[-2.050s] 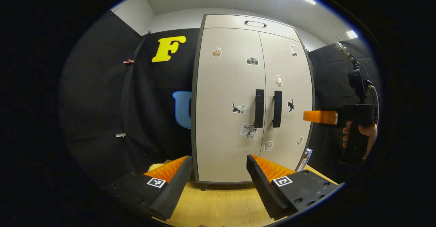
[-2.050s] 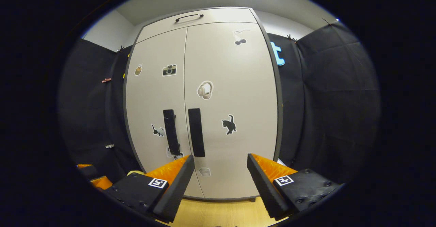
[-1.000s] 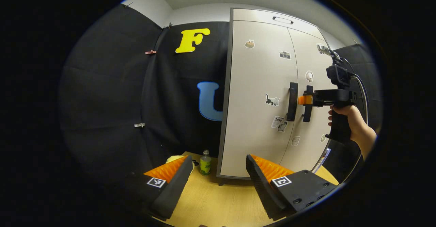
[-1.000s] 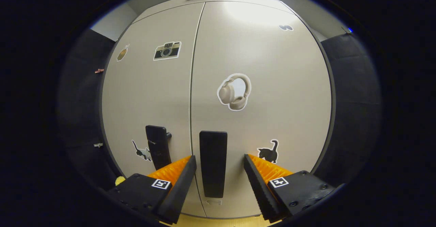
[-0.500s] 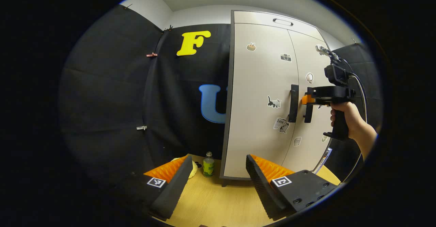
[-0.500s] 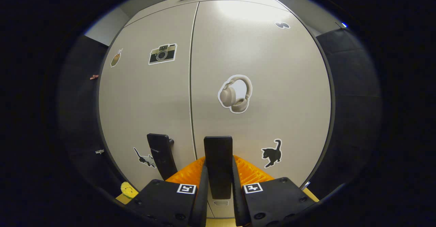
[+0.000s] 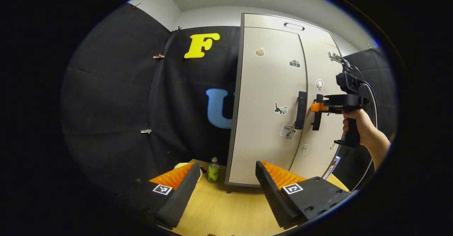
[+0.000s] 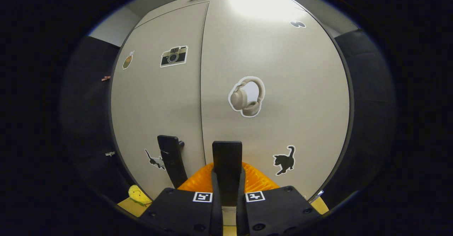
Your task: Open the right door of the double-door shoe cabinet with the right hand, and open the left door with the left hand.
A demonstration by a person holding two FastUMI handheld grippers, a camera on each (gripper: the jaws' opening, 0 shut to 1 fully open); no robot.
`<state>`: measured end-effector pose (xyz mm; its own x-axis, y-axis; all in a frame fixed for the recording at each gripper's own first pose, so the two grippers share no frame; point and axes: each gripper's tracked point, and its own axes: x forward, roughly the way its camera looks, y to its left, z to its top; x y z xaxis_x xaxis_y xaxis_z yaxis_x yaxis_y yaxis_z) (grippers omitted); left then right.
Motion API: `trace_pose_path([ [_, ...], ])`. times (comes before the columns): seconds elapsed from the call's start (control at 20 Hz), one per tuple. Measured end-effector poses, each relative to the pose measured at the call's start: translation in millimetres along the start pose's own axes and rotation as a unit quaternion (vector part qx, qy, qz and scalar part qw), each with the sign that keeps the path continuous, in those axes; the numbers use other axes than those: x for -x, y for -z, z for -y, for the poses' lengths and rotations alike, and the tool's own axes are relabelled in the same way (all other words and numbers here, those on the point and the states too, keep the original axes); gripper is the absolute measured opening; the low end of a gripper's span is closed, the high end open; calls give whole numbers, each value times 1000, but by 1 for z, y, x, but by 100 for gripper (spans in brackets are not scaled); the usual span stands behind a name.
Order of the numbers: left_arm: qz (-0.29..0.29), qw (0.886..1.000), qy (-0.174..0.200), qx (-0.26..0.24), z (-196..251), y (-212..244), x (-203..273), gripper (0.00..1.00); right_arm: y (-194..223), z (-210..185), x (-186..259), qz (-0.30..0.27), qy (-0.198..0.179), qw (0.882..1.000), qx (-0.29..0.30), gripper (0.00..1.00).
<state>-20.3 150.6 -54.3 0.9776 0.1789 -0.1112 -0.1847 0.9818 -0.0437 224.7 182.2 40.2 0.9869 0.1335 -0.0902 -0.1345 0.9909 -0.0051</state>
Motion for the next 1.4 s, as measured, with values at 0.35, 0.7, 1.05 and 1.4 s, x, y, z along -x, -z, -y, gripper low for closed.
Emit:
trace_pose_path([
  [0.35, -11, 1000, -1, -1, 16, 11, 11, 97, 3, 5, 36, 10, -33, 999, -12, 19],
  [0.7, -10, 1000, 18, -13, 42, 3, 3, 97, -1, 20, 84, 15, -59, 998, -6, 19],
  [1.05, 3, 999, 31, -19, 64, -8, -6, 97, -2, 45, 126, 12, -76, 997, -9, 19],
  [1.4, 4, 998, 56, -17, 83, -8, -13, 97, -4, 80, 163, 11, -58, 998, -1, 18],
])
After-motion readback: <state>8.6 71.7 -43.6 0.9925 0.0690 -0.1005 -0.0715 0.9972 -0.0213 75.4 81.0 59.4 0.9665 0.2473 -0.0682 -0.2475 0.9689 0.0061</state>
